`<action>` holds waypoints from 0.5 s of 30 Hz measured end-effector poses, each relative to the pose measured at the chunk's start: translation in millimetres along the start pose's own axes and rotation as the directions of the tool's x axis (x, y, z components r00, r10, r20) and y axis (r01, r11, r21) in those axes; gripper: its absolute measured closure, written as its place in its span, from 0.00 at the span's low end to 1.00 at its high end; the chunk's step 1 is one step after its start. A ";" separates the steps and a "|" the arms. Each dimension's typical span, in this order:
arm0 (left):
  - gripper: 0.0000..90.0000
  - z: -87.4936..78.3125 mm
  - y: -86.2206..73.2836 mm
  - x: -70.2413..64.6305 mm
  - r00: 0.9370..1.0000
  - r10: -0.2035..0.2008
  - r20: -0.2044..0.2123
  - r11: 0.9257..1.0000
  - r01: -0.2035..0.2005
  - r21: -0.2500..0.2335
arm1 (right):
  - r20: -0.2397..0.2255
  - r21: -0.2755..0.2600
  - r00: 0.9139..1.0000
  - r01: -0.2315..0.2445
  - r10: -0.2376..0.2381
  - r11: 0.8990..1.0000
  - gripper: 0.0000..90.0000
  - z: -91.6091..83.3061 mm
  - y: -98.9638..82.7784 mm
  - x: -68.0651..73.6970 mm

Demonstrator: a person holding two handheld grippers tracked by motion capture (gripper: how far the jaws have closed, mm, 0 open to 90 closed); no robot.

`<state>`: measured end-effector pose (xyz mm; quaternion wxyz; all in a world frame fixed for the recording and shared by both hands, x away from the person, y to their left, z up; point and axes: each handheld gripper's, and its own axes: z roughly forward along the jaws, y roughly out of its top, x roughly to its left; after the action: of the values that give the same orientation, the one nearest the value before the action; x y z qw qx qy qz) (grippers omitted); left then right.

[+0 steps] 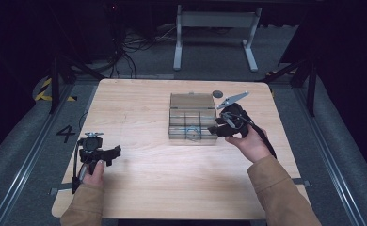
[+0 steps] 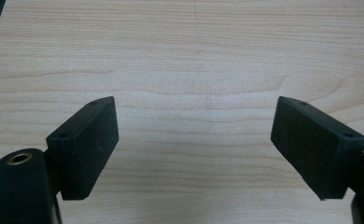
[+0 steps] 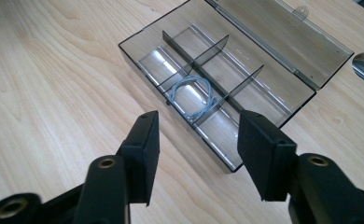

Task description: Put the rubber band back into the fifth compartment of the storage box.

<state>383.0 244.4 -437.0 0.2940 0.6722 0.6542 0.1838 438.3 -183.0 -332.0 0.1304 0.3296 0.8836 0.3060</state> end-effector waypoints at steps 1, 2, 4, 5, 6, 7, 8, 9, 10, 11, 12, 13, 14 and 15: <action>0.18 0.0 0.0 0.0 1.000 0.000 0.000 1.000 0.000 0.000 | 0.000 0.000 1.000 0.000 0.000 1.000 0.54 0.0 0.0 0.0; 0.18 -0.2 0.0 -0.1 1.000 0.003 0.000 1.000 -0.003 0.000 | 0.004 0.001 1.000 -0.003 0.003 1.000 0.54 -1.7 -2.6 1.6; 0.18 -0.3 0.0 -0.3 1.000 0.003 0.000 1.000 -0.003 0.000 | 0.013 -0.011 1.000 0.000 0.000 1.000 0.54 -6.7 -10.9 6.5; 0.18 -0.3 0.0 -0.3 1.000 0.003 -0.001 1.000 -0.003 0.000 | 0.014 -0.020 1.000 -0.002 0.002 1.000 0.54 -8.8 -14.8 8.6; 0.18 -0.6 0.0 -0.1 1.000 0.007 -0.001 1.000 -0.007 0.003 | 0.011 -0.026 1.000 -0.006 0.006 1.000 0.54 -10.6 -17.9 10.5; 0.18 -0.5 -0.1 -0.5 1.000 0.002 0.000 1.000 -0.002 0.001 | 0.012 -0.038 1.000 -0.003 0.003 0.999 0.54 -11.8 -21.2 11.8; 0.18 -0.5 -0.1 -0.6 1.000 0.002 0.000 1.000 -0.002 0.001 | 0.013 -0.044 1.000 -0.004 0.004 0.999 0.54 -13.0 -24.5 13.1; 0.18 -0.5 -0.1 -0.6 1.000 0.002 0.000 1.000 -0.002 0.001 | 0.014 -0.049 1.000 -0.005 0.006 0.999 0.54 -14.1 -27.7 14.0; 0.18 -0.4 -0.2 -0.9 1.000 0.002 -0.001 1.000 -0.002 -0.001 | 0.014 -0.049 1.000 -0.005 0.006 0.999 0.54 -14.1 -27.7 14.0; 0.18 -0.4 -0.2 -0.8 1.000 0.006 0.000 1.000 -0.006 0.003 | 0.015 -0.054 1.000 -0.008 0.009 0.998 0.54 -15.2 -30.9 14.7; 0.18 -0.3 -0.3 -0.9 1.000 0.007 0.000 1.000 -0.007 0.003 | 0.012 -0.068 1.000 -0.023 0.024 0.997 0.54 -16.8 -35.8 15.2; 0.18 0.1 -0.3 -1.5 1.000 0.003 0.000 1.000 -0.003 0.000 | 0.001 -0.073 0.999 -0.041 0.041 0.996 0.54 -17.9 -38.9 15.2; 0.18 0.2 -0.3 -1.7 1.000 0.002 0.000 1.000 -0.002 0.001 | -0.008 -0.081 0.998 -0.056 0.056 0.995 0.54 -19.1 -42.1 14.7; 0.18 0.0 -0.2 -1.9 1.000 0.003 0.001 1.000 -0.003 0.000 | -0.021 -0.103 0.996 -0.085 0.083 0.991 0.54 -20.4 -47.3 13.9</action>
<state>382.7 242.5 -436.9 0.2939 0.6731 0.6532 0.1840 395.4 -211.3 -346.2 0.1267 0.3566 0.8529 0.3595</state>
